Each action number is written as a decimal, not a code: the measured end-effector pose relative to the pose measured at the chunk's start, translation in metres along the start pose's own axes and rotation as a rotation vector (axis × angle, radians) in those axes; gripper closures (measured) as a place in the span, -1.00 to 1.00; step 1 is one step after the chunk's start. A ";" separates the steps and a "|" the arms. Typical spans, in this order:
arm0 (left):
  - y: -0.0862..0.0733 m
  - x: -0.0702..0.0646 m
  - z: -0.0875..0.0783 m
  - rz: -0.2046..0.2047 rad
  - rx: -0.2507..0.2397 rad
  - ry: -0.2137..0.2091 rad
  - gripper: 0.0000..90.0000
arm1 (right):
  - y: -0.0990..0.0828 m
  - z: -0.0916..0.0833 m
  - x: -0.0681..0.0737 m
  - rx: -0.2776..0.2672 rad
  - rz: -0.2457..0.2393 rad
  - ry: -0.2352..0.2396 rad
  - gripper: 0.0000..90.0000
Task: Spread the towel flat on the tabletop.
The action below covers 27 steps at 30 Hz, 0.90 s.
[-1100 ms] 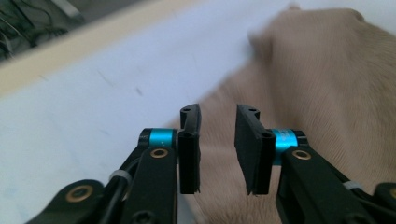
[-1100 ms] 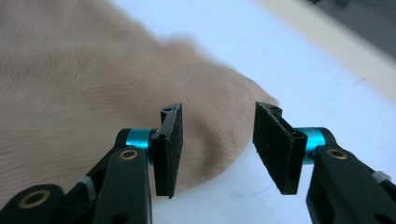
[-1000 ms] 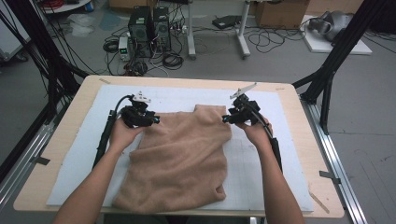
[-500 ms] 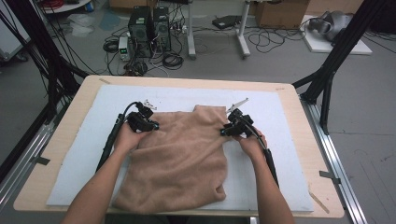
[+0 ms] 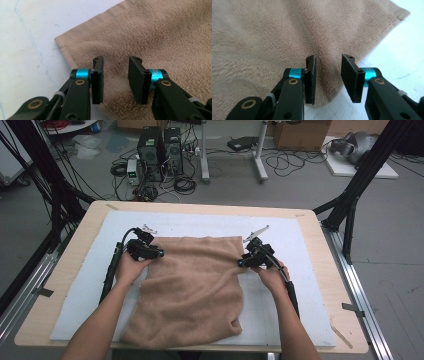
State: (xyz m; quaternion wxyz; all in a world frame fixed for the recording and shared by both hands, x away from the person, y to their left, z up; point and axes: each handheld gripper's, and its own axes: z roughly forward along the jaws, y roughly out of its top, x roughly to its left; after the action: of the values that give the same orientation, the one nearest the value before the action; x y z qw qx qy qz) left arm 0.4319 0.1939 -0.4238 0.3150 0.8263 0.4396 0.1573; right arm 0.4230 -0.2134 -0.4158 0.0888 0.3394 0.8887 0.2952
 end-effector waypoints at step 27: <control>-0.063 -0.055 -0.089 0.177 -0.205 -0.179 0.20 | -0.054 -0.034 0.075 -0.195 -0.121 0.138 0.25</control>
State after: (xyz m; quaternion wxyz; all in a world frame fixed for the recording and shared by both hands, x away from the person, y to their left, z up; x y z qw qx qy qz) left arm 0.3133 0.2086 -0.3975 0.4202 0.8362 0.3169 0.1544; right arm 0.3246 -0.2127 -0.4170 0.0777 0.2540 0.8785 0.3971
